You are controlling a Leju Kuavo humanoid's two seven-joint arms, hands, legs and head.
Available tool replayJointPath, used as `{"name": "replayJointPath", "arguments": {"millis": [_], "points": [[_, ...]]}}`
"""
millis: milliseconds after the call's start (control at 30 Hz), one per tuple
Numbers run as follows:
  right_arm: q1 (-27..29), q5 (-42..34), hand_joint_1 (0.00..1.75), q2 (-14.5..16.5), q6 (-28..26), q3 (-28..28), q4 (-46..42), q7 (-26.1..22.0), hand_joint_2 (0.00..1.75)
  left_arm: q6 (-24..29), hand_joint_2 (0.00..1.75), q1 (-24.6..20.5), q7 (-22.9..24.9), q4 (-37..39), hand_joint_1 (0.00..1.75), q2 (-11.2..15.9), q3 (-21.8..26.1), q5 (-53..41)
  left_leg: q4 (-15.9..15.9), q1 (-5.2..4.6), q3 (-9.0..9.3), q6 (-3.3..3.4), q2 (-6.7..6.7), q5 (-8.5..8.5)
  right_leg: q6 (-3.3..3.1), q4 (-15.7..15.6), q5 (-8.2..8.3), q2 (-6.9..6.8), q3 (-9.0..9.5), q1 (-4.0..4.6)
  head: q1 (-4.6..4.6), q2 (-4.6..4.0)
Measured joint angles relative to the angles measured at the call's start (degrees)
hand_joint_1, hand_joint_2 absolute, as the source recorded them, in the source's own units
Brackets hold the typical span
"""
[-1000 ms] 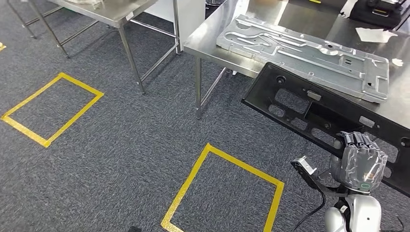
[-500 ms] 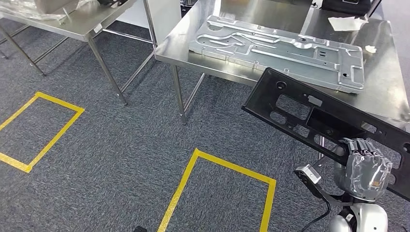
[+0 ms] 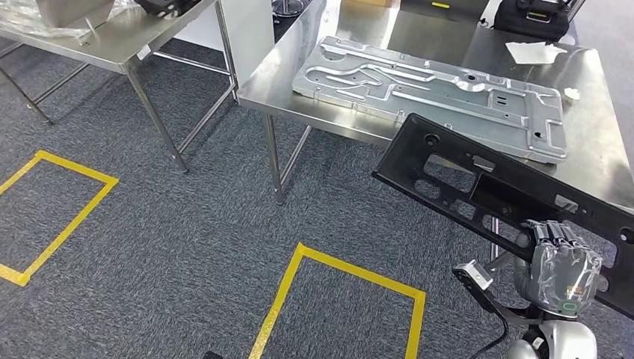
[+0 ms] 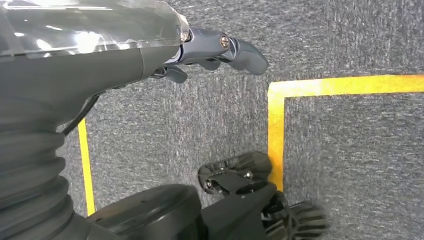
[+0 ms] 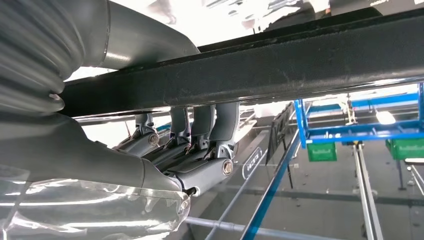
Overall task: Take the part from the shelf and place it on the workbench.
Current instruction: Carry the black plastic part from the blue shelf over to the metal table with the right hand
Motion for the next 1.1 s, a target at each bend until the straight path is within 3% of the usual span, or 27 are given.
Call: {"name": "replayJointPath", "arguments": {"millis": [33,67,133,167,200,267,333,367,400,433,500,533,567,633,667,700,767,833,867,933,967,1000,1033,1067,1100], "points": [[0.1,0.0,1.75,0.0,0.0,0.0,0.0,0.0,1.75,0.0,1.75,0.1,0.1,0.0,0.00,0.0,0.0,0.0,-0.3,0.06,1.22,-0.14,-0.02,-0.85,-0.04,-2.5,0.89,-0.17,-0.16,-0.07,0.00,0.00],[0.2,-0.1,1.75,0.0,0.0,0.0,0.0,0.0,1.75,-0.1,1.75,0.2,0.1,0.0,0.00,-0.1,0.0,0.0,-0.5,0.11,2.38,-0.32,-0.01,-1.74,-0.19,-6.0,3.69,-0.44,0.12,-0.11,0.01,0.00],[0.5,-0.4,1.75,0.0,0.0,0.0,0.2,0.0,1.75,-0.3,1.75,0.3,0.2,0.0,0.00,-0.1,0.0,0.0,-1.2,0.11,4.57,-0.96,0.04,-3.61,-0.74,-11.3,10.85,-1.02,0.87,0.26,0.01,0.00],[0.6,-0.5,1.75,-0.1,0.0,0.0,0.3,0.0,1.75,-0.3,1.75,0.3,0.2,0.0,0.00,-0.1,0.0,-0.1,-1.9,0.11,5.86,-1.37,0.11,-4.23,-1.13,-12.5,13.06,-1.15,1.29,0.53,0.03,0.00],[0.7,-0.6,1.75,-0.2,0.0,0.0,0.4,0.0,1.75,-0.3,1.75,0.3,0.2,0.0,0.00,-0.2,0.0,-0.1,-2.3,0.07,6.92,-1.82,0.15,-4.14,-1.53,-12.7,13.27,-1.10,1.96,0.72,0.02,0.00],[0.6,-0.8,1.75,-0.4,0.0,0.0,0.2,0.1,1.75,-0.3,1.75,-0.1,0.1,0.0,0.00,-0.2,-0.1,-0.1,1.1,0.07,6.65,-2.64,0.19,-1.68,-2.50,-13.3,11.31,-0.63,4.43,0.56,0.01,0.00],[0.5,-0.9,1.75,-0.5,0.0,0.0,0.0,0.1,1.75,-0.3,1.75,-0.4,0.1,0.0,0.00,-0.2,-0.1,-0.2,10.1,0.14,1.66,-2.97,0.09,0.89,-3.39,-14.1,9.47,-0.39,7.54,0.35,-0.05,0.00],[0.6,-0.9,1.75,-0.5,0.0,0.0,0.0,0.2,1.75,-0.3,1.75,-0.4,0.1,0.0,0.00,-0.2,-0.1,-0.2,14.2,0.20,-1.52,-2.95,0.04,0.42,-3.69,-14.5,8.39,-0.39,9.07,0.36,-0.06,0.00],[0.7,-0.9,1.75,-0.5,0.0,0.0,0.0,0.2,1.75,-0.2,1.75,-0.3,0.1,0.0,0.00,-0.2,-0.1,-0.1,16.8,0.23,-4.54,-2.99,0.03,-1.57,-3.89,-14.7,7.29,-0.29,10.62,0.36,-0.08,-0.01],[0.8,-0.8,1.75,-0.5,0.0,0.0,0.0,0.2,1.75,-0.3,1.75,-0.2,0.2,0.0,0.00,-0.2,-0.1,-0.1,18.0,0.26,-7.13,-3.07,0.03,-4.61,-3.97,-14.8,6.18,-0.10,12.19,0.35,-0.08,-0.01],[0.9,-0.8,1.75,-0.5,0.1,0.0,0.1,0.2,1.75,-0.3,1.75,0.3,0.2,0.0,0.00,-0.2,-0.1,0.0,16.7,0.29,-11.05,-3.29,0.03,-9.93,-3.93,-15.0,3.97,0.38,15.14,0.32,-0.09,-0.01],[0.9,-0.8,1.75,-0.5,0.1,0.0,0.1,0.2,1.75,-0.3,1.75,0.5,0.1,0.0,0.00,-0.2,-0.1,0.0,14.6,0.30,-12.25,-3.24,0.03,-10.20,-3.84,-15.0,2.92,0.57,16.51,0.30,-0.09,0.00],[0.9,-0.9,1.75,-0.5,0.1,0.0,0.2,0.2,1.75,-0.3,1.75,0.6,-0.1,0.0,0.00,-0.2,-0.1,0.2,11.8,0.27,-12.92,-3.08,0.05,-7.82,-3.71,-15.0,1.93,0.68,17.75,0.30,-0.09,0.00],[0.9,-0.9,1.75,-0.5,0.1,0.0,0.6,0.3,1.75,-0.3,1.75,0.7,-0.4,0.0,0.00,-0.1,0.0,0.4,6.4,0.01,-12.57,-2.60,0.05,1.92,-3.22,-15.1,-0.20,0.96,19.93,0.38,-0.09,0.00],[0.8,-0.7,1.75,-0.6,0.3,0.1,0.8,0.5,1.75,-0.4,1.75,0.5,-0.5,-0.1,0.00,-0.1,0.0,0.5,5.0,-0.17,-12.07,-2.40,0.05,5.56,-2.85,-15.2,-1.13,1.07,20.82,0.41,-0.09,0.00],[0.6,-0.6,1.75,-0.8,0.6,0.3,0.9,0.8,1.75,-0.4,1.75,0.2,-0.6,-0.1,0.00,-0.1,0.0,0.6,4.3,-0.29,-11.57,-2.13,-0.03,7.71,-2.38,-14.8,-1.41,1.19,21.42,0.46,-0.08,0.00],[0.0,-0.3,1.75,-1.6,1.4,0.9,0.8,1.4,1.75,-0.4,1.75,-0.8,-0.6,-0.3,0.00,-0.2,0.1,0.8,4.1,-0.26,-10.75,-1.42,-0.20,7.93,-1.55,-12.5,-0.63,1.09,21.25,0.38,-0.07,0.00],[-0.5,-0.6,1.75,-2.4,2.8,1.7,0.9,1.9,1.75,-0.5,1.75,-1.7,-0.7,-0.4,0.00,-0.2,0.1,1.1,3.7,-0.07,-9.91,-0.72,-0.31,8.11,-1.02,-7.5,0.03,0.66,18.61,0.25,-0.06,0.00],[-0.6,-0.9,1.75,-2.8,3.7,2.2,1.0,2.1,1.75,-0.5,1.75,-1.8,-0.7,-0.4,0.00,-0.2,0.1,1.1,3.4,0.01,-9.54,-0.52,-0.33,7.87,-0.85,-4.7,-0.92,0.42,16.55,0.16,-0.06,0.00],[-0.2,-1.2,1.75,-3.4,5.9,3.2,1.6,2.5,1.75,-0.5,1.75,-1.4,-0.8,-0.4,0.00,-0.2,0.1,1.3,3.1,0.05,-8.89,-0.34,-0.44,7.14,-0.51,-0.1,-4.77,0.18,12.20,0.09,-0.06,0.00],[0.1,-1.2,1.75,-3.7,6.9,3.6,1.9,2.8,1.75,-0.6,1.75,-1.0,-0.8,-0.3,0.00,-0.2,0.2,1.4,3.0,0.05,-8.49,-0.34,-0.50,6.69,-0.33,0.8,-6.60,0.10,10.48,0.04,-0.06,0.00],[0.3,-1.2,1.75,-4.0,7.7,4.0,2.3,3.0,1.75,-0.6,1.75,-0.7,-0.8,-0.3,0.00,-0.2,0.3,1.5,3.0,0.04,-8.00,-0.36,-0.57,6.20,-0.14,0.2,-7.30,0.04,9.39,0.02,-0.06,0.00],[0.5,-1.1,1.75,-4.2,8.3,4.3,2.6,3.3,1.75,-0.6,1.75,-0.4,-0.9,-0.3,0.00,-0.2,0.3,1.5,3.0,0.04,-7.39,-0.41,-0.64,5.65,-0.13,-1.8,-6.42,-0.01,8.94,0.02,-0.06,0.00],[0.5,-1.1,1.75,-4.5,8.7,4.6,2.8,3.5,1.75,-0.6,1.75,-0.2,-0.9,-0.3,0.00,-0.3,0.3,1.6,3.0,0.04,-6.70,-0.52,-0.71,5.06,-0.25,-5.1,-3.64,-0.06,8.97,0.04,-0.06,0.00],[0.6,-1.1,1.75,-4.7,9.0,4.8,3.0,3.6,1.75,-0.7,1.75,0.0,-1.0,-0.3,0.00,-0.3,0.4,1.7,3.0,0.02,-6.00,-0.70,-0.77,4.49,-0.52,-8.2,0.22,-0.13,9.12,0.12,-0.06,0.00]]}}
